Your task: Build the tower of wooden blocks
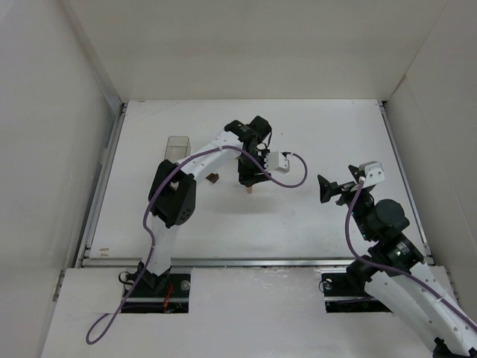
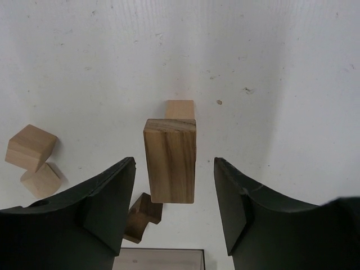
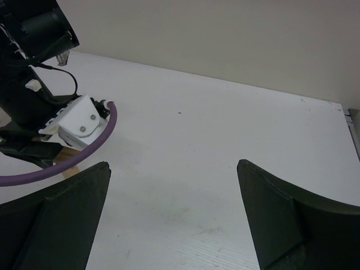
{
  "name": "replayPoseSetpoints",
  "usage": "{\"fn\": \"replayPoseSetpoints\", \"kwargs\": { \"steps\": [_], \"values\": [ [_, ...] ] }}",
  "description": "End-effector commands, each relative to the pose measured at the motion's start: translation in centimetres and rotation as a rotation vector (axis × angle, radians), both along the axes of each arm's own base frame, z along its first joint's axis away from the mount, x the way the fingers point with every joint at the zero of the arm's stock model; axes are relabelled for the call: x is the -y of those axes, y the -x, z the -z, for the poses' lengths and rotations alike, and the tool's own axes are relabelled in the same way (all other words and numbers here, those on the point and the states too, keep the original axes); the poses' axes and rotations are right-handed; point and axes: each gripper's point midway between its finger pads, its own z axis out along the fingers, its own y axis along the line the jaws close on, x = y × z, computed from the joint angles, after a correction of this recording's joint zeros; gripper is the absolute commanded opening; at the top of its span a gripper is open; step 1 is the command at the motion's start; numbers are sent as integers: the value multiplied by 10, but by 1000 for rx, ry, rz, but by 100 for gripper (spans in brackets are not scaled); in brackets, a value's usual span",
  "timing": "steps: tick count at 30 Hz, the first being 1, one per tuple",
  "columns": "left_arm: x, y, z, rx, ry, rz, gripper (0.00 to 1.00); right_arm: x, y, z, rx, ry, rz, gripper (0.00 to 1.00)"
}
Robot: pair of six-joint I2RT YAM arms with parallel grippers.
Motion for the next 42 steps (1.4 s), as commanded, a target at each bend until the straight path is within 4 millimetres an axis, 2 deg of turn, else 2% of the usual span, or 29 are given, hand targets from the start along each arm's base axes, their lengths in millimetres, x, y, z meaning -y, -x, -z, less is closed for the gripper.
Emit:
{"fn": "replayPoseSetpoints", "kwargs": {
  "steps": [1, 4, 7, 8, 13, 16, 17, 18, 19, 20, 21, 22, 23, 24, 25, 27, 28, 29, 30, 31, 32, 33, 34, 35, 36, 37, 38, 39, 42],
  "values": [
    [0, -1, -10, -11, 35, -15, 55, 5, 0, -18, 43, -18, 22, 100],
    [3, -3, -18, -24, 70, -25, 63, 5, 0, -18, 43, -18, 22, 100],
    [7, 1, -36, -14, 119, -6, 94, 4, 1, -18, 43, -17, 13, 100],
    [5, 4, -44, -7, 125, -6, 100, 4, 1, -18, 43, -17, 12, 100],
    [2, 7, -74, 32, 181, 4, 100, -3, -2, -16, 26, -16, -11, 100],
    [-1, 10, -99, 65, 232, -5, 100, -15, -9, -32, 26, -13, -47, 100],
    [-4, 6, -106, 85, 247, -14, 100, -14, -8, -46, 55, -30, -47, 100],
    [-4, 9, -113, 88, 263, -18, 100, -22, -16, -43, 24, -20, -63, 100],
    [-8, 7, -127, 117, 289, -34, 100, -27, -18, -63, 45, -30, -81, 100],
    [-12, 6, -133, 119, 308, -50, 100, -34, -25, -48, -2, -3, -90, 100],
    [-13, 1, -142, 139, 335, -84, 100, -36, -30, -71, 12, -20, -91, 100],
    [-17, 0, -153, 155, 368, -111, 100, -49, -48, -58, -57, 19, -103, 100],
    [-28, -10, -163, 177, 393, -171, 100, -60, -54, -53, -109, 34, -131, 100],
    [-30, -23, -172, 214, 438, -218, 100, -65, -62, -80, -88, 23, -144, 100],
    [-36, -32, -179, 231, 473, -279, 100, -84, -83, -60, -169, 64, -170, 100],
    [-74, -57, -182, 274, 493, -549, 100, -104, -99, -51, -246, 85, -233, 100],
    [-84, -76, -191, 340, 536, -633, 100, -115, -109, -74, -222, 73, -258, 100],
    [-101, -80, -185, 354, 530, -711, 100, -129, -132, -48, -298, 101, -272, 100],
    [-130, -93, -183, 386, 524, -847, 100, -140, -140, -44, -319, 106, -305, 100],
    [-142, -104, -190, 435, 560, -915, 100, -149, -152, -58, -308, 101, -318, 100],
    [-156, -109, -189, 456, 563, -987, 100, -162, -174, -24, -388, 131, -316, 100],
    [-181, -112, -184, 495, 534, -1080, 100, -171, -185, -16, -419, 131, -323, 100],
    [-190, -115, -179, 504, 527, -1133, 100, -175, -192, 1, -476, 153, -320, 100],
    [-196, -117, -185, 543, 538, -1165, 100, -185, -206, -13, -459, 145, -330, 100],
    [-212, -116, -178, 590, 489, -1233, 100, -195, -224, 31, -550, 178, -326, 100],
    [-219, -117, -173, 613, 463, -1259, 100, -200, -226, 50, -615, 198, -338, 100],
    [-229, -118, -174, 641, 464, -1308, 100, -209, -239, 39, -593, 188, -350, 100],
    [-236, -118, -171, 664, 439, -1334, 100, -217, -250, 78, -666, 211, -355, 100],
    [-258, -114, -154, 703, 354, -1414, 100, -240, -258, 108, -711, 233, -383, 100]
  ]
}}
